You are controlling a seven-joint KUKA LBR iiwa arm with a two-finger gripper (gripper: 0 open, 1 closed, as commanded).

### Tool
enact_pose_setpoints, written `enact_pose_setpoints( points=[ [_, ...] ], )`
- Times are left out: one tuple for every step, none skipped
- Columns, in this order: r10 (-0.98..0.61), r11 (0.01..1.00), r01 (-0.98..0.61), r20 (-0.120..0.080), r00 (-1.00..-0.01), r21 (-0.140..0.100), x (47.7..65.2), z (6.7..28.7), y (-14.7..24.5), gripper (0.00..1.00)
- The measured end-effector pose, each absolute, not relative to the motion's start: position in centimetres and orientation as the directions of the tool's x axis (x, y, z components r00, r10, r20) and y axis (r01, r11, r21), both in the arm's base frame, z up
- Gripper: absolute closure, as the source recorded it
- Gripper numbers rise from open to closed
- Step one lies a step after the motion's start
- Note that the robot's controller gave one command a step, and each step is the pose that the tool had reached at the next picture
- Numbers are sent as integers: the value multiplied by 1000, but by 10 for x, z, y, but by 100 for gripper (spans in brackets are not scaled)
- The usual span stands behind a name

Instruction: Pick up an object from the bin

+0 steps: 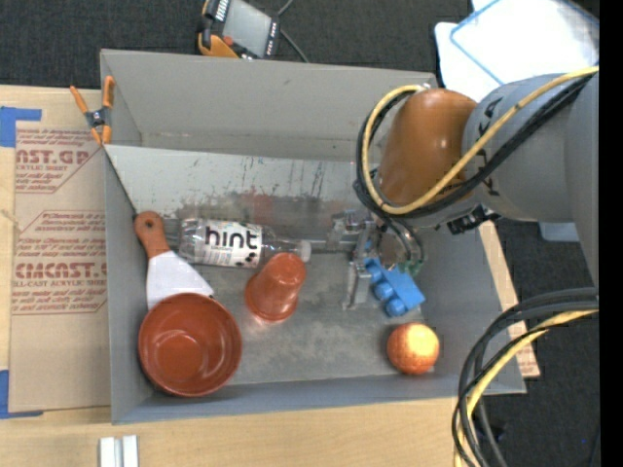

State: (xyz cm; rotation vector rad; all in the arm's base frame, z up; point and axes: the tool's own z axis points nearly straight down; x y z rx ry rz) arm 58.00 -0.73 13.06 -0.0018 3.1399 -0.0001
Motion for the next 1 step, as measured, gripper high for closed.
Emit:
enact_pose_setpoints(
  points=[
    [-1, 1000, -1, -2, -1000, 0, 580, 131, -7, 0]
  ],
)
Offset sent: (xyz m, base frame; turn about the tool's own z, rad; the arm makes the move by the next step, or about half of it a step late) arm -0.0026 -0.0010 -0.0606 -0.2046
